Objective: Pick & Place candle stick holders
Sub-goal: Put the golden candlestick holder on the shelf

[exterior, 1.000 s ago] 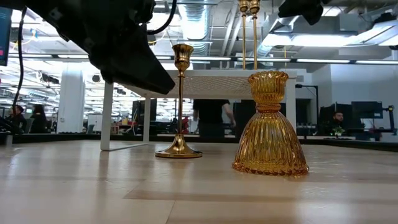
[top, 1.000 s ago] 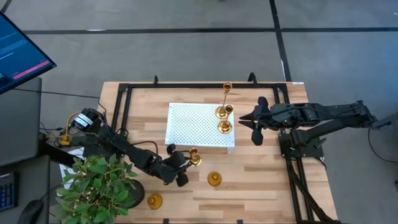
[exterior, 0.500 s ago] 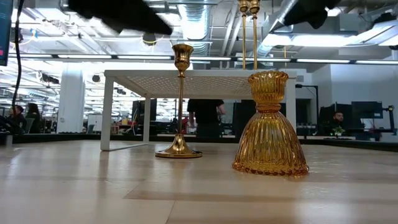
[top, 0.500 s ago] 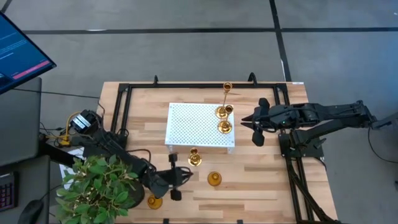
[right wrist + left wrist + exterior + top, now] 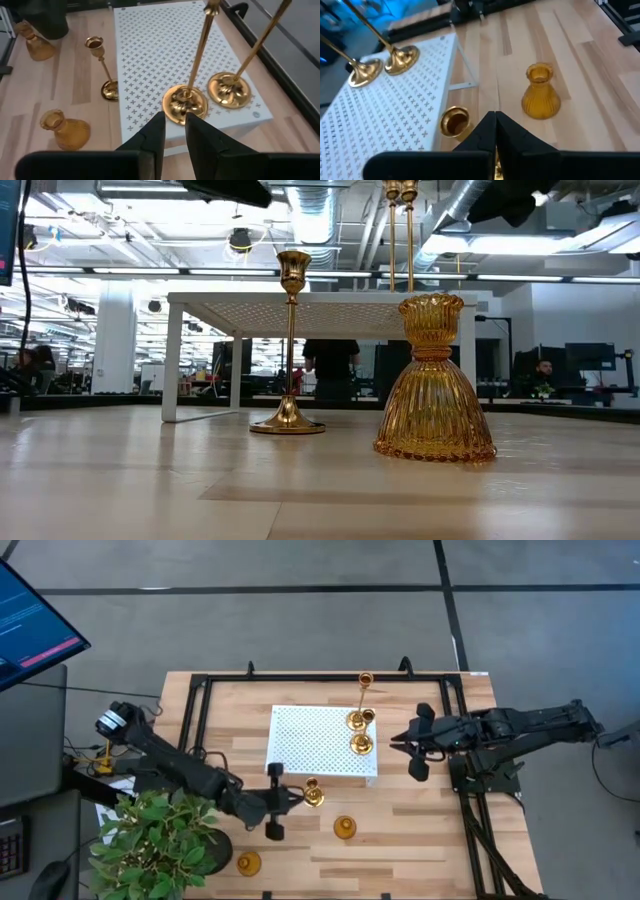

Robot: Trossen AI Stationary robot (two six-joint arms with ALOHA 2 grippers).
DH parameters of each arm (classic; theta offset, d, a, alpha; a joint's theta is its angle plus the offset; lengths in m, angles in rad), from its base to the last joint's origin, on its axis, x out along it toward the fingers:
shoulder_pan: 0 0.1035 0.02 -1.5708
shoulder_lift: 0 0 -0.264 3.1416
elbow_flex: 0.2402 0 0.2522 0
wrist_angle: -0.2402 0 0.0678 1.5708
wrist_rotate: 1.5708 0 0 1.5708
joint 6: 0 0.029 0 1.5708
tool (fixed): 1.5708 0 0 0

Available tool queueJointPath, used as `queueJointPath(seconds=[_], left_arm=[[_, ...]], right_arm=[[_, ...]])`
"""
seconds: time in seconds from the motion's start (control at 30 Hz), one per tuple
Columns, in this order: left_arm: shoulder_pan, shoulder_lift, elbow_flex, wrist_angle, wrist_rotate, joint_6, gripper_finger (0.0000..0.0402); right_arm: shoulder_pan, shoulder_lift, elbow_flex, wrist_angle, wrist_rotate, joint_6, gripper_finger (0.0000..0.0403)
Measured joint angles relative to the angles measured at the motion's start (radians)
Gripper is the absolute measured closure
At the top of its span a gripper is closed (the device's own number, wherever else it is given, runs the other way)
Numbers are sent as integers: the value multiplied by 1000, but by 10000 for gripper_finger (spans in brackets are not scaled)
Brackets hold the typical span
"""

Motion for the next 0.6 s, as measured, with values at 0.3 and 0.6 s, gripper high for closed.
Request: queueJointPath(seconds=[0.3, 0.6], left_arm=[[111, -10, 68, -112, 164, 71, 395], [155, -10, 126, -213, 294, 71, 394]], right_arm=[[26, 0, 0, -4, 32, 17, 337], [25, 0, 0, -1, 34, 17, 337]])
